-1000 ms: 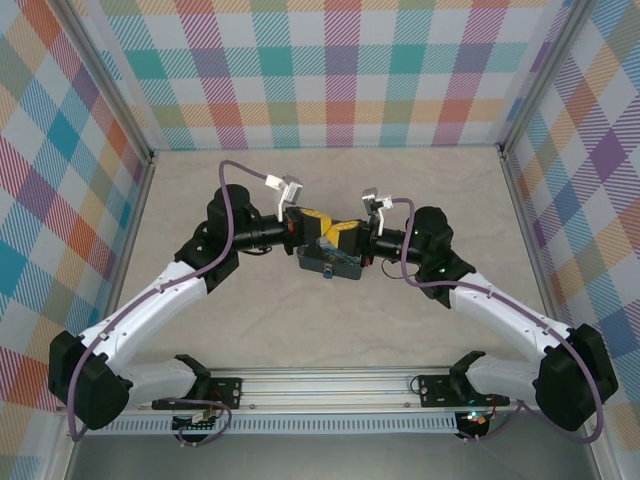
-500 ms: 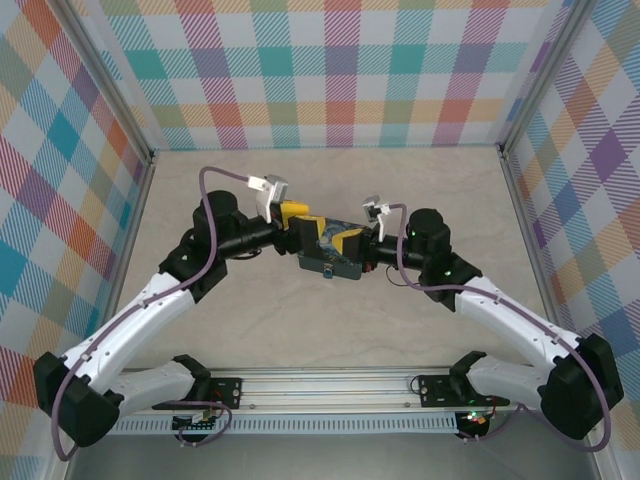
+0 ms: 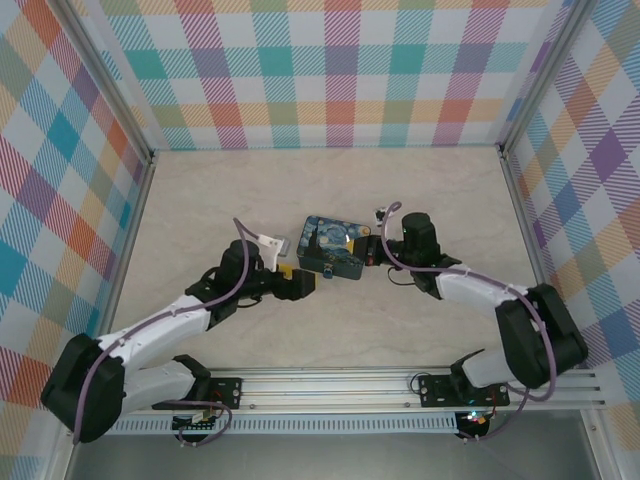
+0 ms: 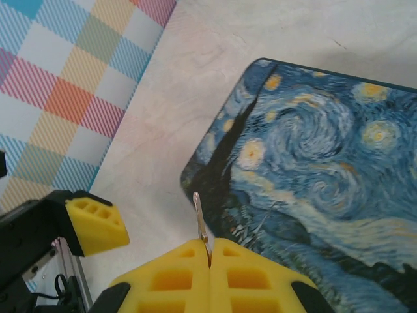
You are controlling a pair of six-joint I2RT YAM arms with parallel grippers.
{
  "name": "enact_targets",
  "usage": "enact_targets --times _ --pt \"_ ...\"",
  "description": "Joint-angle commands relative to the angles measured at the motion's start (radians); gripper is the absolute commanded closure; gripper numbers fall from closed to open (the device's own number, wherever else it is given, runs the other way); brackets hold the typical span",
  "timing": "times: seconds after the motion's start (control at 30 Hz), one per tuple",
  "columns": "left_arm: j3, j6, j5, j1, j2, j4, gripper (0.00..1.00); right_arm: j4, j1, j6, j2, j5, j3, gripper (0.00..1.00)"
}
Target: Unlock the padlock with the key
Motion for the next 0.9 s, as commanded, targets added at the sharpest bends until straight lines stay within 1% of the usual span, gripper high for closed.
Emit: enact_targets --times 0.0,0.17,0.27,0.37,0.53,0.7,0.8,0.87 --pt "-0.008 0.021 0.009 -0.016 0.081 0.184 0.05 0.108 -0.012 0.027 0.063 -0.055 0.067 0.98" --pt "0.012 0.042 0.01 -0.016 0.233 0.305 0.03 0.087 -0.024 -0.002 0.146 -0.051 0.124 0.97" --pt "0.042 0.044 0.015 -0.016 0.314 0.339 0.03 0.057 -0.031 -0.013 0.187 -0.047 0.151 0.97" --pt "0.066 0.044 -0.004 -0.016 0.369 0.376 0.03 0.049 -0.039 -0.015 0.22 -0.042 0.157 0.97" --pt "0.121 0.075 -0.024 -0.009 0.435 0.379 0.02 0.016 -0.043 -0.015 0.247 -0.028 0.154 0.97" --pt "0.181 0.086 0.005 0.024 0.521 0.379 0.02 -0.036 -0.043 0.004 0.243 0.014 0.137 0.97" --pt "0.206 0.1 0.019 0.027 0.564 0.373 0.02 -0.022 -0.043 0.04 0.242 0.035 0.109 0.97" --pt "0.217 0.1 0.048 0.026 0.589 0.381 0.04 -0.025 -0.043 0.052 0.249 0.035 0.103 0.98"
